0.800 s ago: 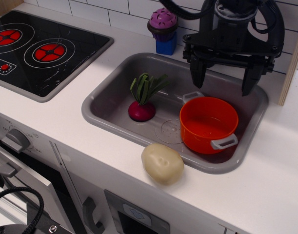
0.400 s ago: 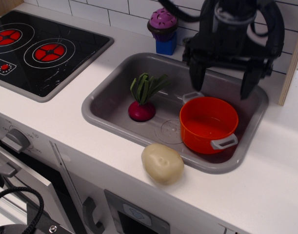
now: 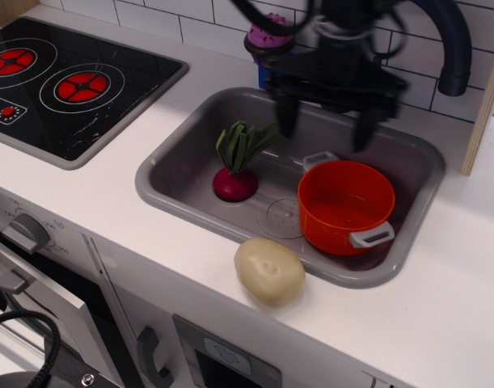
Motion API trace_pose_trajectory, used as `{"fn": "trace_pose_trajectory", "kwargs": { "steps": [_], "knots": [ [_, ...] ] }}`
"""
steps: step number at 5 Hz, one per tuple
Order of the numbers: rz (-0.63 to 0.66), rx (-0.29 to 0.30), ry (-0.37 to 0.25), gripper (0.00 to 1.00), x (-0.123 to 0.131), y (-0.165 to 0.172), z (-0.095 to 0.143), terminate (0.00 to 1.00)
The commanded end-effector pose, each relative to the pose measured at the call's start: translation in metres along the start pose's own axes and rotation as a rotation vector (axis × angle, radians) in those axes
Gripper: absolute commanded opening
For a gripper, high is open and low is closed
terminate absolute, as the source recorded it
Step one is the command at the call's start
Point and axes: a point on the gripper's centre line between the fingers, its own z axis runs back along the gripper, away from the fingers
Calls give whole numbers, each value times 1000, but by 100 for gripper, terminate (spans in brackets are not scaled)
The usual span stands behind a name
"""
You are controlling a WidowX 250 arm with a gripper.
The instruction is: Put beet in pot sink
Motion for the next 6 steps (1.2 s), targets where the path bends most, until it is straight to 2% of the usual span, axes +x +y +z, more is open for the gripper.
{"fn": "trace_pose_trajectory", "kwargs": {
  "steps": [1, 2, 3, 4, 5, 6],
  "knots": [
    [68, 92, -78, 100, 14, 54, -1, 0],
    [88, 80, -67, 100, 18, 73, -5, 0],
    [92, 79, -83, 100, 19, 79, -11, 0],
    [118, 45, -63, 100, 22, 82, -21, 0],
    [130, -36, -71, 100, 23, 76, -29, 0],
    [147, -48, -52, 100, 24, 69, -44, 0]
  ]
}}
